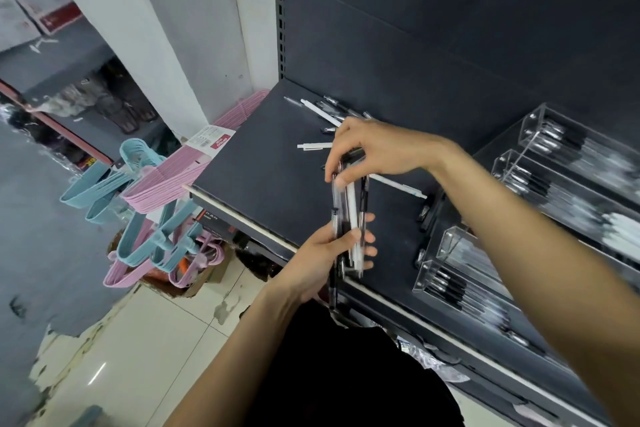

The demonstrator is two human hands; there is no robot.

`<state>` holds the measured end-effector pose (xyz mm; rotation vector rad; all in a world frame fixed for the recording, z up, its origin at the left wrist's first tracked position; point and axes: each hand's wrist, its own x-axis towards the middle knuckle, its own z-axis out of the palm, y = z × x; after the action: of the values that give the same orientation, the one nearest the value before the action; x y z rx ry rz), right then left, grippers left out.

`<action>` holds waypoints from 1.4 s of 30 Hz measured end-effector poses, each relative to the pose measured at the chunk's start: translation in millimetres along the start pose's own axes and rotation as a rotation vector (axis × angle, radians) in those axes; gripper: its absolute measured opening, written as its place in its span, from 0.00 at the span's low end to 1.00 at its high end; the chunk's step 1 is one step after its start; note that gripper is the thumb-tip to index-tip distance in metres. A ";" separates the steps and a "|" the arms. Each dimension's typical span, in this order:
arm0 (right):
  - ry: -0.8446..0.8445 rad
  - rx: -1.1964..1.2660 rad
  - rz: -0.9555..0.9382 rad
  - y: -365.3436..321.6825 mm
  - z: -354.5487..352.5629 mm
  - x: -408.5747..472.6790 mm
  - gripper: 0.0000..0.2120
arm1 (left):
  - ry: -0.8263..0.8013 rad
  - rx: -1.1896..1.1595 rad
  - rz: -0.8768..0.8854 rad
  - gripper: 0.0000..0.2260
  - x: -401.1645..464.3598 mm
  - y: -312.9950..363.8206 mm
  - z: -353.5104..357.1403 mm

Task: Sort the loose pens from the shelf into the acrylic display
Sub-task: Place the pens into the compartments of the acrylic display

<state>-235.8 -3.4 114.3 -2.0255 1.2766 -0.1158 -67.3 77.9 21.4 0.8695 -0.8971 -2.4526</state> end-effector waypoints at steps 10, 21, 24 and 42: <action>0.766 0.459 0.179 8.8 -9.2 -60.5 0.05 | 0.179 -0.261 0.086 0.09 15.5 5.8 -9.9; 1.330 0.696 0.401 -26.0 134.7 -31.2 0.07 | 0.226 -0.504 0.210 0.11 36.4 24.7 7.9; 1.286 0.534 0.416 -25.6 139.4 -31.4 0.06 | 0.237 -0.502 0.205 0.17 39.0 21.6 7.0; 1.028 0.499 0.396 -20.8 148.2 -43.4 0.09 | 0.323 -0.612 0.242 0.08 41.2 17.4 4.8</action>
<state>-178.1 115.2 31.3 -1.2183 1.9576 -1.2668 -98.3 45.3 19.0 0.8286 -0.1079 -2.0993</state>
